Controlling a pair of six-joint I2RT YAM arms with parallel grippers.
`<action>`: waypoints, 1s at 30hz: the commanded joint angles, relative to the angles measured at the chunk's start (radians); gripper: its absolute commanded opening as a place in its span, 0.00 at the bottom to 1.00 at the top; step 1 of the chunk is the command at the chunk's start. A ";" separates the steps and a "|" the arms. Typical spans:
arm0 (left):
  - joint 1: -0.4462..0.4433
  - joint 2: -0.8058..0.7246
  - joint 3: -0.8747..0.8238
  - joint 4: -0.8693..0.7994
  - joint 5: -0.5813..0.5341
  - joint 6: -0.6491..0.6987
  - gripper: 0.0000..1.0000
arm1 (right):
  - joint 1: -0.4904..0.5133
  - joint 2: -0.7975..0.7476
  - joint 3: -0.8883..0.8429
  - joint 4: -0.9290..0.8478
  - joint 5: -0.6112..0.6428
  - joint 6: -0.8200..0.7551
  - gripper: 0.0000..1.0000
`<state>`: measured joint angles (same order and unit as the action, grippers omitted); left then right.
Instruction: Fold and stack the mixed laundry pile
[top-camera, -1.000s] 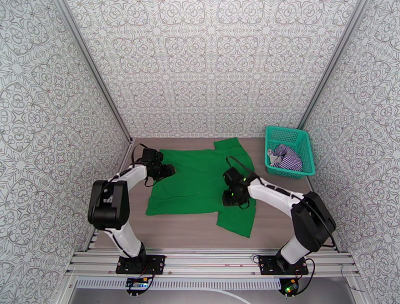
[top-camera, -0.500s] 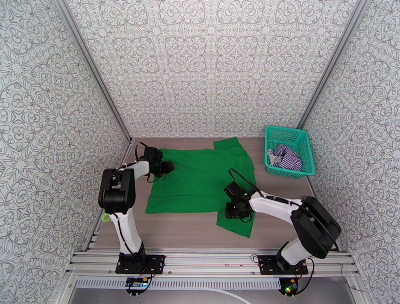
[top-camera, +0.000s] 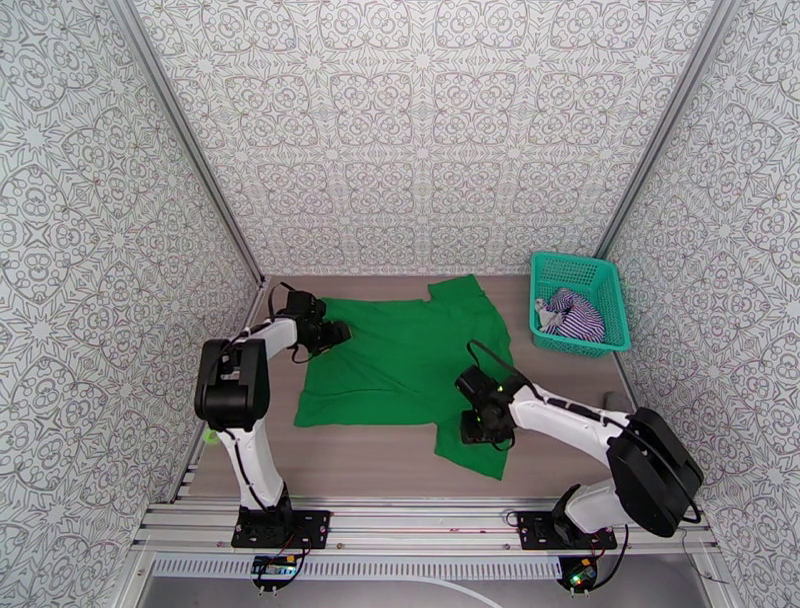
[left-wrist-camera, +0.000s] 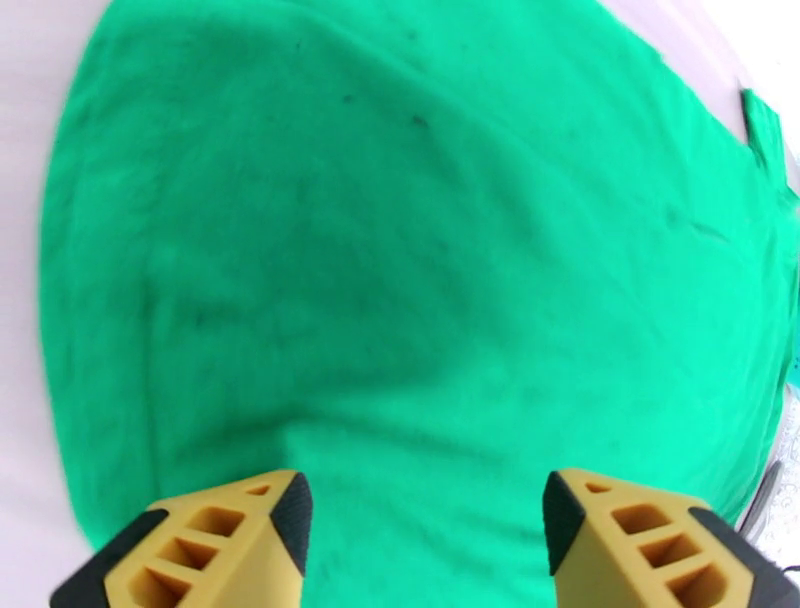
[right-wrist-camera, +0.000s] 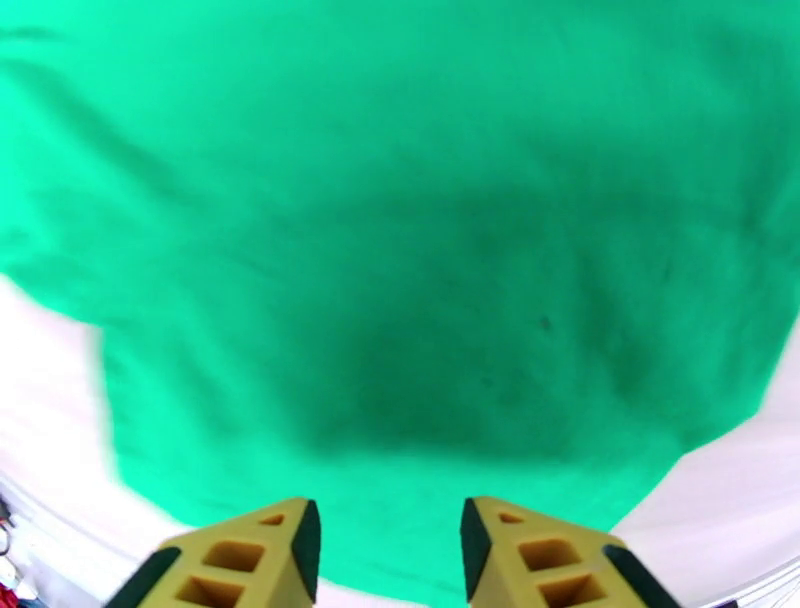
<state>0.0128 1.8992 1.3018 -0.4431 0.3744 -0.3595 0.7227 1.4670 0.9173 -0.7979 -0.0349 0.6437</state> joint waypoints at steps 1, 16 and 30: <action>-0.002 -0.187 -0.076 -0.086 -0.056 0.035 0.67 | 0.035 0.019 0.087 0.031 -0.023 -0.051 0.44; -0.029 -0.635 -0.585 -0.216 -0.255 -0.251 0.12 | 0.105 0.243 0.264 0.190 -0.023 -0.118 0.39; -0.090 -0.540 -0.734 -0.060 -0.348 -0.390 0.00 | -0.154 0.193 0.262 0.186 -0.055 -0.185 0.39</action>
<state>-0.0711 1.3270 0.5915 -0.5526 0.0776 -0.7010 0.5999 1.6917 1.1522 -0.6167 -0.0753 0.4908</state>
